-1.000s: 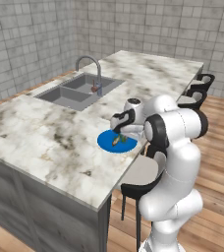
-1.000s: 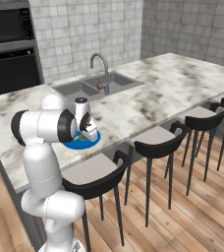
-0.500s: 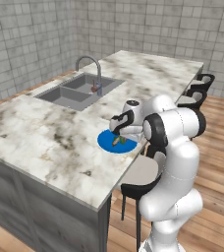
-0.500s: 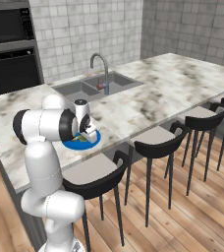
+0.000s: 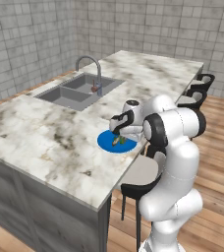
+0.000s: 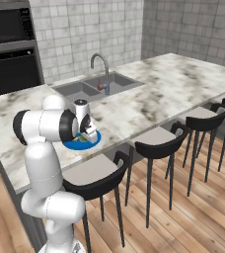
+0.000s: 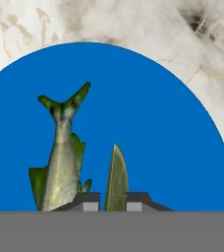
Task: Take the lemon wedge from the fridge and place it on the plate with fish on the dining counter.
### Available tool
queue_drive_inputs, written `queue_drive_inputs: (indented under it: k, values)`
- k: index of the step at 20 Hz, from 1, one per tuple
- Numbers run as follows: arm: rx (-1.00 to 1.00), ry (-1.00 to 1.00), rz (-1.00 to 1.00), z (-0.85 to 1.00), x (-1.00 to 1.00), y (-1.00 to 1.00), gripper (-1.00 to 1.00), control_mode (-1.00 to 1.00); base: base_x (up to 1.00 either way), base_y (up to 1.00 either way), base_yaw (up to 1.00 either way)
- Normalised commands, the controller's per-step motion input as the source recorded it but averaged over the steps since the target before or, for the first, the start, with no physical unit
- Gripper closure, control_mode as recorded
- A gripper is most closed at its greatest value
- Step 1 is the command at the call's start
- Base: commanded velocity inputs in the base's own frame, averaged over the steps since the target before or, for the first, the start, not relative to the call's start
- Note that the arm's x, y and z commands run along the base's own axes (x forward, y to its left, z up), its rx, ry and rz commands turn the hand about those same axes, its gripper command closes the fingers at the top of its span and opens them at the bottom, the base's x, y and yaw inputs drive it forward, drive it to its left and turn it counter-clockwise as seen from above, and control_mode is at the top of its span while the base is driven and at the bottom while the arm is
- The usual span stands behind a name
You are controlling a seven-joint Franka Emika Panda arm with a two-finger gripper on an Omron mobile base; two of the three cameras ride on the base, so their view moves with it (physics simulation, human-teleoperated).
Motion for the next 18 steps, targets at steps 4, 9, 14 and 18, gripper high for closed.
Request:
queue_drive_inputs:
  k: [4, 9, 14, 18]
  values:
    - [0.00, -0.03, 0.00, 0.21, 0.00, 0.00, -1.00, -1.00, 0.00, 0.00, 0.00]
    - [-0.01, -0.10, -0.07, 0.91, -0.17, 0.00, -1.00, -1.00, 0.00, 0.00, 0.00]
    - [-0.04, -0.17, -0.08, 1.00, -0.96, 0.06, -1.00, -1.00, 0.00, 0.00, 0.00]
    - [-0.03, -0.03, -0.04, 0.51, -1.00, 0.07, -1.00, -1.00, 0.00, 0.00, 0.00]
